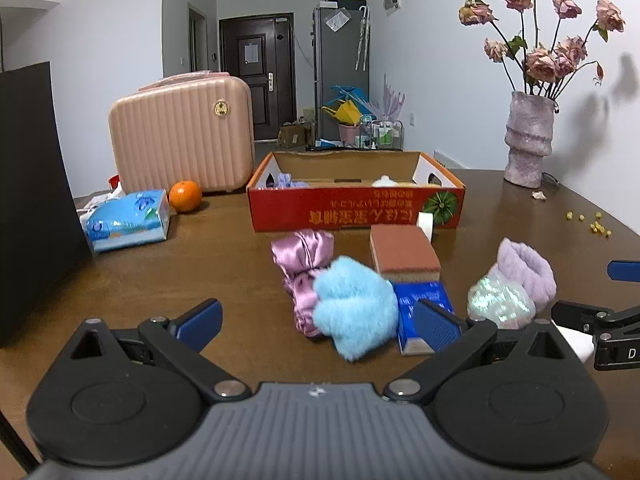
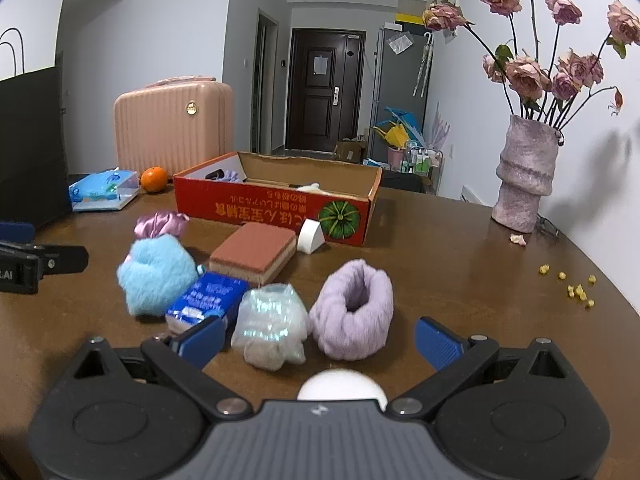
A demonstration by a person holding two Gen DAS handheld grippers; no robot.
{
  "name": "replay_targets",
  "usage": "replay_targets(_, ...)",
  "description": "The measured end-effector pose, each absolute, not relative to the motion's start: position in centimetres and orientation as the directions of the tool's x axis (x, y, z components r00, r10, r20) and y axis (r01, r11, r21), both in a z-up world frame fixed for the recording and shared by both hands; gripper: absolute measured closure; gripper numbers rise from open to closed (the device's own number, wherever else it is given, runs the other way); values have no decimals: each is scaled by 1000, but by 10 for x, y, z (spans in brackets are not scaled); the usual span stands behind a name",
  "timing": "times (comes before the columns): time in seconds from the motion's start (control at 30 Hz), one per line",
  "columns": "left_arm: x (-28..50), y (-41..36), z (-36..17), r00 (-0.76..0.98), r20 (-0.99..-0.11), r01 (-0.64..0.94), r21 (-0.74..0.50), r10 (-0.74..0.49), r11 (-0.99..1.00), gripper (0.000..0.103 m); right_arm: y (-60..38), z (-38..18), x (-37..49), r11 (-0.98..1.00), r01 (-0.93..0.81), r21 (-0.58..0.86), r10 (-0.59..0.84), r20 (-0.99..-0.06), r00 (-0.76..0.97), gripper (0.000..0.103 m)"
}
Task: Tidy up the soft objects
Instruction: 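Move both tools back toward the remaining soft items on the table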
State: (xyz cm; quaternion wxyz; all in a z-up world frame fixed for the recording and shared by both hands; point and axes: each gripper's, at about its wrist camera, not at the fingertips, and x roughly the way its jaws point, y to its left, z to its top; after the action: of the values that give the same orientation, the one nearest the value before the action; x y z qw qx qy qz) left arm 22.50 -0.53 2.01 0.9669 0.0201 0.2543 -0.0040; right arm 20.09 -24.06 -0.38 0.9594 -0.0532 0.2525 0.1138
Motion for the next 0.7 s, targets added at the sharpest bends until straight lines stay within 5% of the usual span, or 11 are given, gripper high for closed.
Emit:
replay_targets(0.53, 196, -10, 0, 862, -507, 27, 16, -15, 1000, 0, -245, -40, 195, 975, -219, -43, 160, -552, 818, 2)
replay_targets(0.7, 196, -7, -2, 860, -510, 18, 15, -8, 1000, 0, -248, -52, 208, 979, -204, -26, 150, -584, 797, 13)
